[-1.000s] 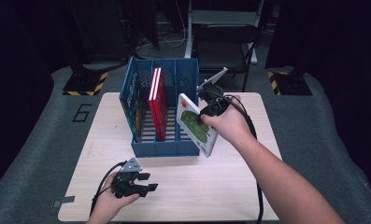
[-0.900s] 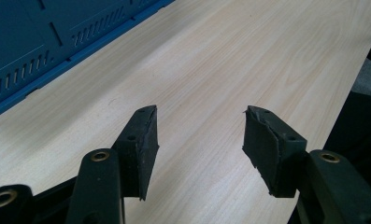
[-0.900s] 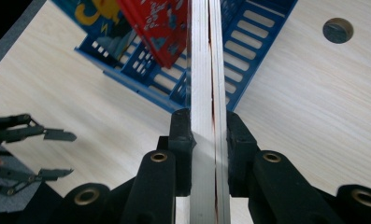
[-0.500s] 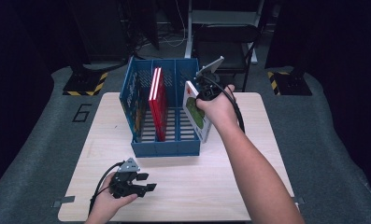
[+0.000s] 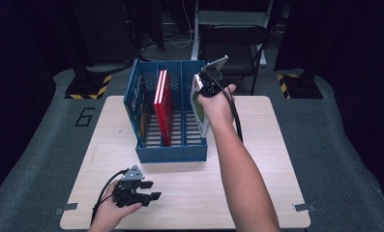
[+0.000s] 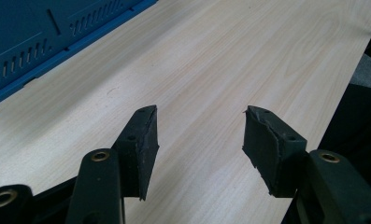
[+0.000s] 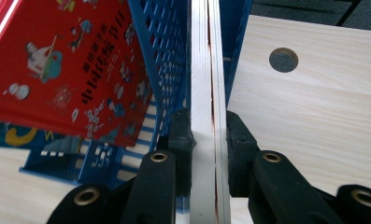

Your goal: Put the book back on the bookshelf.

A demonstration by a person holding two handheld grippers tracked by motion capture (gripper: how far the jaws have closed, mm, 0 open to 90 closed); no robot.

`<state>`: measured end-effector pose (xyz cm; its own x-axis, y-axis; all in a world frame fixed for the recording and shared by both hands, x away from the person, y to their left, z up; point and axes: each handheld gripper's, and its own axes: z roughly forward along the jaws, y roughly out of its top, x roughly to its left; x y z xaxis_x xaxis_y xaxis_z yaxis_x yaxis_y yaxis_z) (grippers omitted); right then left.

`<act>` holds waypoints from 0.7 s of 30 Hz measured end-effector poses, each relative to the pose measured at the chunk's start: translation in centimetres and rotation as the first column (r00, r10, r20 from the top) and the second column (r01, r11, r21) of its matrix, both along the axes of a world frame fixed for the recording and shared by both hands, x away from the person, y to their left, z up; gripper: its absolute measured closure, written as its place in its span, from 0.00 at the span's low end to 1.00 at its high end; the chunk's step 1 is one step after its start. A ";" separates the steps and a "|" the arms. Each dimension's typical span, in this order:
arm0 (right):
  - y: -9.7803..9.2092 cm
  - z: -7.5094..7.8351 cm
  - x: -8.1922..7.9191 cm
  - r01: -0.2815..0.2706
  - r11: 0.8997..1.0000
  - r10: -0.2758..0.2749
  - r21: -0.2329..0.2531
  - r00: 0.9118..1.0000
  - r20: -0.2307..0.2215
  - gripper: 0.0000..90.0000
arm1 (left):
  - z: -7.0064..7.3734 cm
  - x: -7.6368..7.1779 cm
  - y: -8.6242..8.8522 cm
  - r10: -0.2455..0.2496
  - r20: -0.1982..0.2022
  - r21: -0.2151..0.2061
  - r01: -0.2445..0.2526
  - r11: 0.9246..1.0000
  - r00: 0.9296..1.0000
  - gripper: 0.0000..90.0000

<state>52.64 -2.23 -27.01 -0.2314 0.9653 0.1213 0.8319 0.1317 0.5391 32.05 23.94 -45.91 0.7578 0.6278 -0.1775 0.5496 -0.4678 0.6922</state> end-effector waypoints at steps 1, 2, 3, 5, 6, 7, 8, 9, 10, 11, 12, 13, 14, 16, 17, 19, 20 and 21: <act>-0.1 -0.3 0.2 -0.002 1.000 0.002 -0.002 1.000 0.014 0.85 | 0.0 0.0 0.0 0.000 0.000 0.000 0.000 1.000 1.000 0.50; -0.1 -0.3 0.2 -0.002 1.000 0.002 -0.002 1.000 0.014 0.85 | 0.0 0.0 0.0 -0.001 0.000 0.001 0.001 1.000 1.000 0.50; 0.0 -0.5 0.4 0.009 1.000 -0.009 0.001 1.000 0.012 0.85 | 0.0 -0.1 0.0 -0.003 -0.001 -0.001 0.003 1.000 1.000 0.50; 0.5 -1.4 1.0 0.018 1.000 -0.017 -0.008 1.000 0.024 0.85 | -0.1 -0.1 0.0 -0.004 -0.002 -0.003 0.004 1.000 1.000 0.50; 0.5 -1.4 1.0 0.018 1.000 -0.017 -0.008 1.000 0.024 0.85 | -0.1 -0.1 0.0 0.002 -0.010 -0.011 -0.002 1.000 1.000 0.50; 0.9 -2.0 1.3 0.015 1.000 -0.015 -0.002 1.000 0.023 0.85 | -0.1 -0.2 0.1 0.004 -0.012 -0.012 -0.004 1.000 1.000 0.50; 0.9 -2.0 1.3 0.015 1.000 -0.015 -0.002 1.000 0.023 0.85 | -0.1 -0.1 0.2 0.002 -0.005 -0.008 -0.002 1.000 1.000 0.50; 1.1 -2.3 1.4 0.011 1.000 -0.011 0.003 1.000 0.022 0.85 | -0.1 -0.1 0.3 0.005 -0.009 -0.011 -0.005 1.000 1.000 0.50; 1.6 -2.9 1.7 0.007 1.000 -0.007 -0.005 1.000 0.028 0.85 | -0.2 -0.1 0.3 0.008 -0.014 -0.015 -0.009 1.000 1.000 0.50; 1.6 -2.9 1.7 0.007 1.000 -0.007 -0.005 1.000 0.028 0.85 | -0.2 -0.1 0.4 0.007 -0.016 -0.015 -0.007 1.000 1.000 0.50; 1.8 -3.2 1.9 0.008 1.000 -0.008 -0.004 0.999 0.034 0.85 | -0.3 -0.1 0.4 0.007 -0.024 -0.015 -0.008 1.000 1.000 0.50; 2.1 -3.7 2.1 0.024 1.000 -0.024 0.010 1.000 0.019 0.85 | -0.3 -0.1 0.4 0.011 -0.029 -0.017 -0.012 1.000 1.000 0.50; 2.1 -3.7 2.1 0.024 1.000 -0.024 0.010 1.000 0.019 0.85 | -0.4 0.0 0.5 0.008 -0.018 -0.006 -0.008 1.000 1.000 0.50; 2.1 -4.6 2.5 0.023 1.000 -0.024 0.017 0.999 0.031 0.85 | -0.5 0.0 0.5 0.019 -0.026 -0.004 -0.019 1.000 0.999 0.49; 2.1 -4.6 2.5 0.023 1.000 -0.024 0.017 0.999 0.031 0.85 | -0.5 0.0 0.6 0.015 -0.014 0.015 -0.015 1.000 1.000 0.48; 2.3 -5.1 2.7 0.024 1.000 -0.025 0.019 0.999 0.023 0.85 | -0.6 0.0 0.7 0.027 -0.018 0.012 -0.027 1.000 0.999 0.48; 2.4 -5.4 2.8 0.025 0.999 -0.025 0.020 0.999 0.027 0.85 | -0.7 0.0 0.7 0.030 -0.024 0.010 -0.029 1.000 0.999 0.47; 2.6 -5.7 2.8 0.020 1.000 -0.020 0.015 0.999 0.038 0.85 | -0.7 0.1 0.8 0.023 -0.024 0.021 -0.023 1.000 0.999 0.47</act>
